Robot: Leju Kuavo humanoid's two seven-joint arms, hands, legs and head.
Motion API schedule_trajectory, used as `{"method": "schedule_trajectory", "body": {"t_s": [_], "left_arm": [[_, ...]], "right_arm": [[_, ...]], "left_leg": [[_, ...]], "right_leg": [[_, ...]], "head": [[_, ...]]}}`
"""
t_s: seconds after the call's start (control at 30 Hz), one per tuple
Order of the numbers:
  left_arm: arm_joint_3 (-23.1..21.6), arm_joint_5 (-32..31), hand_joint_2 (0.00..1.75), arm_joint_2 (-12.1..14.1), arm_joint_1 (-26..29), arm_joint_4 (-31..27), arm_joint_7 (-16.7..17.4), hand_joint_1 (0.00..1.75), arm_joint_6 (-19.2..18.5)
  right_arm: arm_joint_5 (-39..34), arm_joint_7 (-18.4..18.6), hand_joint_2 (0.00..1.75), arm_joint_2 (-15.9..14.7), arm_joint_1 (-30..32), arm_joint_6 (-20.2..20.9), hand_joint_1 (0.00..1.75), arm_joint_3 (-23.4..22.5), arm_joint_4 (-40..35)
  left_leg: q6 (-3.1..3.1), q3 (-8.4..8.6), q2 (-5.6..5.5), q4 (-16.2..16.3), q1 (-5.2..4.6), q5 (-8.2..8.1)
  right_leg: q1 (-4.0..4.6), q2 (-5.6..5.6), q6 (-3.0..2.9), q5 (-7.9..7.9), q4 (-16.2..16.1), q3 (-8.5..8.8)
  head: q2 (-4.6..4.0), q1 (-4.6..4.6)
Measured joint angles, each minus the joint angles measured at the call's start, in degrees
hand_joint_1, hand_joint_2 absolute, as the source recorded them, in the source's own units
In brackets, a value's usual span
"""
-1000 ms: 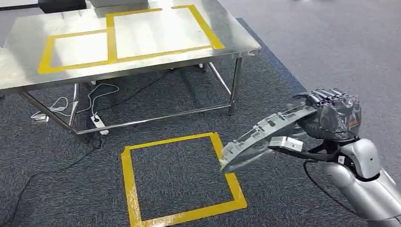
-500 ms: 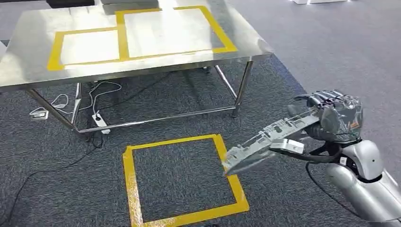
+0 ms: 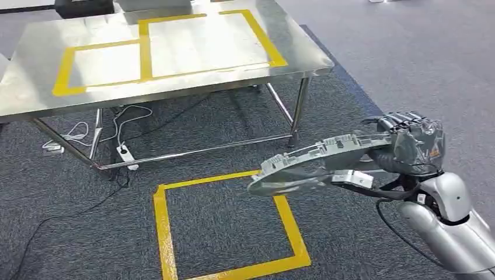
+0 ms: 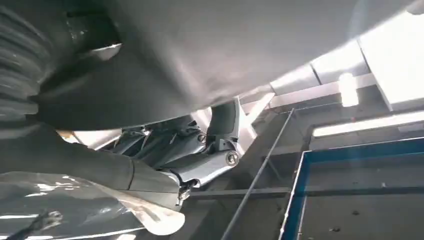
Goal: Take the parts from the cabinet and place them on the table.
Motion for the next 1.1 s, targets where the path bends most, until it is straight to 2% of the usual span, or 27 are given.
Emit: {"method": "schedule_trajectory", "body": {"t_s": [0.03, 0.07, 0.1, 0.13, 0.2, 0.27, 0.33, 0.37, 0.4, 0.43, 0.47, 0.5, 0.53, 0.57, 0.63, 0.67, 0.7, 0.73, 0.8, 0.83, 0.87, 0.9, 0.97, 1.0, 1.03, 1.07, 1.1], "left_arm": [[0.0, 0.0, 1.75, 0.0, 0.06, 0.0, -0.02, 0.0, -0.02], [0.0, 0.0, 1.75, 0.02, 0.06, 0.0, -0.04, 0.0, -0.02], [0.0, 0.0, 1.75, 0.07, 0.05, 0.0, -0.04, 0.0, -0.02], [0.0, 0.0, 1.75, 0.09, 0.04, 0.0, -0.07, 0.0, -0.02], [-0.02, -0.04, 1.75, 0.07, -0.16, 0.0, -0.15, 0.0, -0.04], [-0.02, -0.04, 1.75, 0.07, -0.08, 0.0, -0.15, 0.0, -0.04], [-0.04, -0.07, 1.75, 0.07, 0.15, 0.0, -0.15, 0.0, -0.04], [-0.04, -0.07, 1.75, 0.07, 0.09, 0.0, -0.15, 0.0, -0.04], [-0.04, -0.07, 1.75, 0.07, -0.07, 0.0, -0.15, 0.0, -0.04], [-0.04, -0.24, 1.75, 0.0, -0.13, 0.0, -0.15, 0.0, -0.06], [-0.04, -0.33, 1.75, -0.11, -0.14, 0.0, -0.15, 0.0, -0.09], [-0.04, -0.39, 1.75, -0.11, -0.11, 0.0, -0.15, 0.0, -0.11], [-0.04, -0.44, 1.75, -0.13, -0.03, 0.0, -0.15, 0.0, -0.17], [-0.07, -0.44, 1.75, -0.13, 0.02, 0.0, -0.15, 0.0, -0.17], [-0.07, -0.42, 1.75, -0.13, -0.04, 0.0, -0.22, 0.0, -0.17], [-0.07, -0.42, 1.75, -0.13, -0.04, 0.0, -0.22, 0.0, -0.17], [-0.07, -0.42, 1.75, -0.11, -0.21, 0.0, -0.26, 0.0, -0.17], [-0.09, -0.42, 1.75, -0.11, -0.2, 0.0, -0.26, 0.0, -0.17], [-0.09, -0.44, 1.75, -0.13, -0.06, 0.02, -0.26, 0.0, -0.22], [-0.11, -0.46, 1.75, -0.02, -0.09, 0.0, -0.26, 0.0, -0.22], [-0.15, -0.46, 1.75, 0.02, -0.1, 0.02, -0.31, 0.0, -0.22], [-0.17, -0.48, 1.75, 0.02, -0.18, 0.0, -0.31, 0.0, -0.22], [-0.17, -0.48, 1.75, 0.02, -0.15, 0.02, -0.31, 0.0, -0.24], [-0.2, -0.5, 1.75, 0.02, -0.06, 0.02, -0.31, 0.0, -0.24], [-0.22, -0.5, 1.75, 0.0, 0.03, 0.02, -0.31, 0.0, -0.24], [-0.22, -0.5, 1.75, 0.0, 0.09, 0.02, -0.31, 0.0, -0.24], [-0.24, -0.5, 1.75, 0.0, 0.08, 0.02, -0.31, 0.0, -0.24]], "right_arm": [[0.09, 0.04, 1.75, 0.0, 0.1, 0.0, 1.75, 0.0, 0.0], [0.15, 0.09, 1.75, 0.0, 0.17, 0.0, 1.75, -0.02, 0.0], [0.11, 0.13, 1.75, 0.0, 0.13, 0.0, 1.75, -0.02, 0.0], [0.11, 0.15, 1.75, 0.0, 0.09, -0.02, 1.75, -0.02, 0.0], [0.07, 0.17, 1.75, 0.0, 0.02, 0.0, 1.75, -0.02, -0.02], [0.04, 0.17, 1.75, 0.0, 0.05, -0.04, 1.75, -0.04, -0.04], [0.04, 0.15, 1.75, -0.07, 0.06, -0.07, 1.75, -0.07, -0.09], [0.04, 0.15, 1.75, -0.09, 0.0, -0.07, 1.75, -0.09, -0.13], [0.04, 0.17, 1.75, -0.09, -0.1, -0.07, 1.75, -0.13, -0.13], [0.04, 0.2, 1.75, -0.09, -0.01, -0.07, 1.75, -0.17, -0.13], [0.07, 0.2, 1.75, -0.09, 0.31, -0.07, 1.75, -0.17, -0.13], [0.07, 0.22, 1.75, -0.09, 0.59, -0.07, 1.75, -0.17, -0.13], [0.09, 0.22, 1.75, -0.09, 0.83, -0.07, 1.75, -0.18, -0.13], [0.09, 0.22, 1.75, -0.09, 0.89, -0.07, 1.75, -0.18, -0.13], [0.09, 0.24, 1.75, -0.09, 0.85, -0.09, 1.75, -0.18, -0.13], [0.11, 0.24, 1.75, -0.09, 0.85, -0.09, 1.75, -0.2, -0.13], [0.11, 0.26, 1.75, -0.09, 0.82, -0.09, 1.75, -0.2, -0.15], [0.06, 0.31, 1.75, -0.11, 0.85, -0.07, 1.75, -0.22, -0.17], [-0.02, 0.33, 1.75, -0.13, 1.07, -0.07, 1.75, -0.26, -0.17], [-0.02, 0.33, 1.75, -0.13, 1.03, -0.07, 1.75, -0.26, -0.22], [-0.02, 0.33, 1.75, -0.13, 1.04, -0.07, 1.75, -0.26, -0.28], [-0.04, 0.33, 1.75, -0.13, 0.95, -0.07, 1.75, -0.31, -0.31], [-0.02, 0.33, 1.75, -0.13, 1.05, -0.07, 1.75, -0.28, -0.31], [-0.02, 0.33, 1.75, -0.13, 1.08, -0.07, 1.75, -0.28, -0.31], [-0.02, 0.33, 1.75, -0.13, 1.15, -0.07, 1.75, -0.28, -0.31], [-0.02, 0.33, 1.75, -0.13, 1.21, -0.07, 1.75, -0.28, -0.31], [-0.02, 0.33, 1.75, -0.13, 1.2, -0.07, 1.75, -0.28, -0.31]], "left_leg": [[0.02, 0.34, 0.0, -1.31, 0.08, 1.93], [0.12, 1.62, 0.01, -4.84, 0.14, 4.85], [0.35, 3.72, 0.04, -10.1, 0.16, 8.21], [0.7, 5.68, 0.05, -15.18, 0.12, 10.7], [1.1, 7.13, 0.14, -17.55, -0.26, 8.81], [1.35, 6.81, 0.12, -17.4, -0.41, 8.57], [2.05, 7.53, 0.12, -18.41, 0.11, 8.82], [2.58, 7.8, 0.14, -18.55, 0.09, 8.69], [2.74, 7.8, 0.13, -18.55, 0.04, 8.59], [3.01, 7.88, 0.13, -18.53, -0.09, 8.41], [3.18, 7.92, 0.13, -18.51, -0.22, 8.28], [3.25, 8.01, 0.11, -18.47, -0.3, 8.14], [3.25, 8.25, 0.07, -18.45, -0.37, 7.93], [3.18, 8.58, 0.02, -18.42, -0.4, 7.68], [2.84, 9.51, -0.07, -18.26, -0.4, 6.94], [2.55, 9.62, -0.09, -18.23, -0.38, 6.66], [2.16, 9.41, -0.23, -17.71, -0.84, 6.4], [1.92, 9.3, -0.25, -17.97, -0.72, 6.51], [1.64, 9.57, -0.21, -18.2, -0.64, 6.5], [1.26, 9.52, -0.2, -17.93, -0.67, 6.03], [0.9, 9.44, -0.1, -17.23, -0.63, 5.61], [0.46, 8.1, -0.02, -14.25, -0.51, 3.99], [0.0, 3.38, 0.02, -5.02, -0.11, 0.1], [-0.1, 1.14, 0.04, -1.12, -0.04, -0.9], [-0.11, 0.12, 0.06, -0.07, -0.03, -0.23], [0.0, 0.63, 0.06, -1.68, -0.03, 1.91], [0.24, 2.13, 0.07, -5.5, -0.04, 4.84]], "right_leg": [[-0.01, 0.04, 0.04, -0.25, 0.0, 0.37], [-0.02, 0.12, 0.12, -0.51, 0.0, 0.79], [-0.01, 0.16, 0.26, -0.85, 0.0, 1.36], [-0.03, 0.18, 0.52, -1.23, -0.03, 1.75], [0.33, 0.4, 1.35, -1.59, -0.06, 1.67], [0.14, 0.24, 1.96, -1.39, -0.64, 1.66], [-0.05, 0.31, 2.53, -2.11, -0.28, 1.39], [0.08, 0.39, 2.49, -3.36, 1.99, 0.28], [0.1, 0.41, 2.5, -4.61, 4.88, -1.22], [0.11, 0.41, 2.67, -6.93, 10.58, -4.43], [0.13, 0.41, 2.7, -8.35, 15.04, -7.22], [0.14, 0.41, 2.68, -8.45, 17.59, -9.13], [0.14, 0.41, 2.6, -6.92, 17.28, -9.76], [0.14, 0.4, 2.53, -4.14, 14.4, -9.0], [0.13, 0.39, 2.24, 2.25, 4.51, -4.88], [0.18, 0.42, 2.14, 2.34, 2.13, -3.69], [0.43, 0.46, 2.01, 1.63, 0.68, -2.23], [0.49, 0.51, 1.55, 1.37, 0.83, -2.48], [0.63, 0.63, 1.18, 1.22, 0.73, -2.51], [0.11, 0.56, 0.74, 1.34, 0.28, -2.09], [0.12, 0.49, 0.53, 1.28, 0.16, -1.75], [0.08, 0.32, 0.15, 1.03, 0.15, -1.41], [0.17, 0.17, -0.21, 0.68, 0.16, -1.04], [0.2, 0.18, -0.2, 0.5, 0.18, -0.87], [0.2, 0.23, -0.16, 0.31, 0.18, -0.6], [0.21, 0.3, -0.13, 0.05, 0.18, -0.19], [0.23, 0.39, -0.07, -0.3, 0.17, 0.26]], "head": [[0.0, 0.02], [0.0, -0.04], [0.0, 0.02], [0.0, -0.06], [0.0, -0.02], [0.0, -0.02], [0.0, 0.04], [0.0, 0.22], [0.0, 0.39], [0.0, 0.5], [0.0, 0.52], [0.0, 0.52], [0.0, 0.52], [0.0, 0.55], [0.0, 0.52], [0.0, 0.5], [0.0, 0.5], [0.0, 0.38], [0.0, 0.37], [0.0, 0.39], [0.0, 0.39], [0.0, 0.0], [0.0, 0.11], [0.0, 0.07], [0.0, 0.07], [0.0, 0.07], [0.0, 0.02]]}}
